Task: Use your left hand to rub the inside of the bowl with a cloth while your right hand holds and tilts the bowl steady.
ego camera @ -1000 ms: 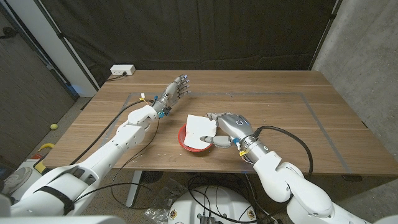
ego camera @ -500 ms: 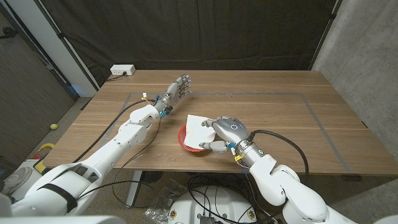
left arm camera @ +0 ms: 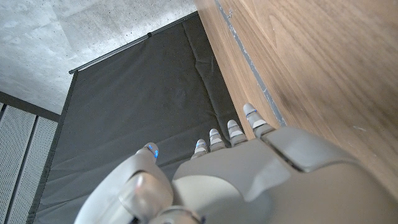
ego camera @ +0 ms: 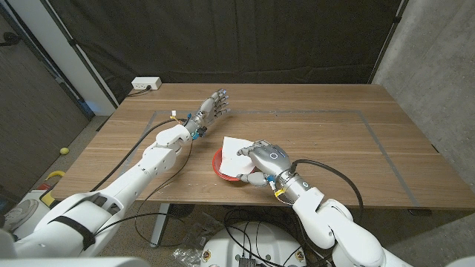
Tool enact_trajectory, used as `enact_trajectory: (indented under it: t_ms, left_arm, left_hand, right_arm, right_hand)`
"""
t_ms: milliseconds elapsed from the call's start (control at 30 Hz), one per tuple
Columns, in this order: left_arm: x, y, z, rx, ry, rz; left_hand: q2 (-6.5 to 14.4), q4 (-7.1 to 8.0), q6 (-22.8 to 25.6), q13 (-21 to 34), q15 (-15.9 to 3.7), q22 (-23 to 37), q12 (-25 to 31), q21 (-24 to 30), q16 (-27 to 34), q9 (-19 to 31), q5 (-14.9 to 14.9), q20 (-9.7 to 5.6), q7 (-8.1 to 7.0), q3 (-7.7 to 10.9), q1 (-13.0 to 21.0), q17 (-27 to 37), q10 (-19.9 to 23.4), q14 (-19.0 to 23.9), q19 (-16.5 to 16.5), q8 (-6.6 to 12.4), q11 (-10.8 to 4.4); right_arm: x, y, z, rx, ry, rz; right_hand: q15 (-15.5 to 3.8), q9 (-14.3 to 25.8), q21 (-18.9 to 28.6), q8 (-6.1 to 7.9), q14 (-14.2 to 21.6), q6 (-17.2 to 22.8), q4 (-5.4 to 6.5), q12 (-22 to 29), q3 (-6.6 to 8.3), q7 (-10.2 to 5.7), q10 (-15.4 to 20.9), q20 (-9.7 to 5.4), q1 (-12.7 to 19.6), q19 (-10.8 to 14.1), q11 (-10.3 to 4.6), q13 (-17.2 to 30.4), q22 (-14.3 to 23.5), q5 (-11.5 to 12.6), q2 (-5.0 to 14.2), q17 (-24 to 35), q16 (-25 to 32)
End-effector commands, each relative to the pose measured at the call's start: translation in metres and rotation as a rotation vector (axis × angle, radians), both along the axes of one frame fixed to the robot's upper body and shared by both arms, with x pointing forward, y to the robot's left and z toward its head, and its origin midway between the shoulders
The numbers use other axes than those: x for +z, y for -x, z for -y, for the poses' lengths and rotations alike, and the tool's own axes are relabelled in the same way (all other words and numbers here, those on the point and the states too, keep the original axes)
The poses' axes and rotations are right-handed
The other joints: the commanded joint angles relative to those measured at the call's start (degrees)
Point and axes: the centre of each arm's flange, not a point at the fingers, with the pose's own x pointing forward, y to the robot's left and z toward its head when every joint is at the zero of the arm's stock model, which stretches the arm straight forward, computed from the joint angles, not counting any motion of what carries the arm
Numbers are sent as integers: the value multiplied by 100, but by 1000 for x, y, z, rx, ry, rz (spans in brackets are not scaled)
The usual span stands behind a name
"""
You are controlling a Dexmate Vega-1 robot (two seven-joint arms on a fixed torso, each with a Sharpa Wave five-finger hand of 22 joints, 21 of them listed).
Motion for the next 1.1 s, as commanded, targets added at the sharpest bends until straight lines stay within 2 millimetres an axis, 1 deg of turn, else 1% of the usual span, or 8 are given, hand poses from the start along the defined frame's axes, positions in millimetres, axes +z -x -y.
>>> enact_trajectory:
  t_ms: [33,100,167,433,600,633,733,1100]
  left_arm:
    - [-1,-3,0,-4,-3,-7]
    - [-2,-4,0,-6,-2,-9]
    - [-2,-4,1,-8,-4,-10]
    - [-2,-5,1,-8,-4,-16]
    - [-2,-6,1,-7,-6,-16]
    - [-2,-6,1,-8,-7,-17]
    - [-1,-7,2,-7,-11,-17]
    - [4,-10,7,-17,-20,-17]
  left_hand:
    - [31,-3,-16,18,-5,14,0,-36,-18,17,9,69,16,-27,-53,33,-3,-7,4,-10,15]
    - [31,-2,-18,18,-3,14,-1,-39,-18,17,9,71,21,-29,-56,33,-4,-6,3,-12,15]
    - [32,-2,-19,18,-8,14,-1,-40,-19,17,9,71,18,-31,-59,33,-3,-6,3,-12,26]
    - [34,-1,-24,18,-20,14,-5,-47,-22,17,9,72,23,-42,-73,33,-2,-7,8,-17,21]
    - [35,0,-25,18,-28,15,-6,-51,-25,17,9,77,24,-48,-81,32,1,-13,13,-18,26]
    - [35,1,-25,18,-25,15,-6,-53,-26,17,9,79,28,-49,-83,32,2,-13,9,-18,24]
    - [36,2,-26,18,-34,15,-11,-56,-25,17,9,80,28,-54,-90,32,-8,-9,11,-19,31]
    - [37,3,-23,19,-49,16,-12,-66,-28,17,9,74,26,-67,-108,32,-2,-13,16,-20,30]
  right_arm:
    - [-10,-1,-8,-1,37,-21]
    - [-11,-2,-9,-1,42,-26]
    - [-13,-3,-10,-2,50,-29]
    - [-20,-8,-13,-15,70,-22]
    - [-26,-12,-15,-17,73,-17]
    - [-28,-13,-15,-16,72,-19]
    - [-32,-16,-16,-15,76,-22]
    - [-42,-25,-15,-32,73,-6]
  right_hand:
    - [-754,-94,48,137,13,456,17,96,-100,-265,333,5,162,-36,-501,11,36,107,-2,31,182]
    - [-794,-120,62,169,40,582,4,112,-110,-303,403,1,214,-24,-537,10,39,129,0,32,223]
    - [-794,-132,69,162,47,585,-4,110,-112,-289,409,-1,245,-19,-513,9,40,140,3,32,238]
    - [-814,-179,104,73,17,450,-52,37,-110,-322,294,-25,438,8,-506,6,45,204,20,28,287]
    - [-929,-210,155,57,46,477,-78,38,-92,-374,353,-126,623,80,-578,4,50,257,74,33,354]
    - [-943,-220,176,53,56,491,-82,60,-92,-390,428,-150,681,109,-536,4,53,270,87,37,380]
    - [-985,-238,202,79,107,601,-84,88,-110,-402,537,-154,782,121,-531,4,57,295,89,45,446]
    - [-1019,-266,308,130,267,827,-58,114,-169,-456,696,-218,925,279,-640,8,65,330,105,76,616]
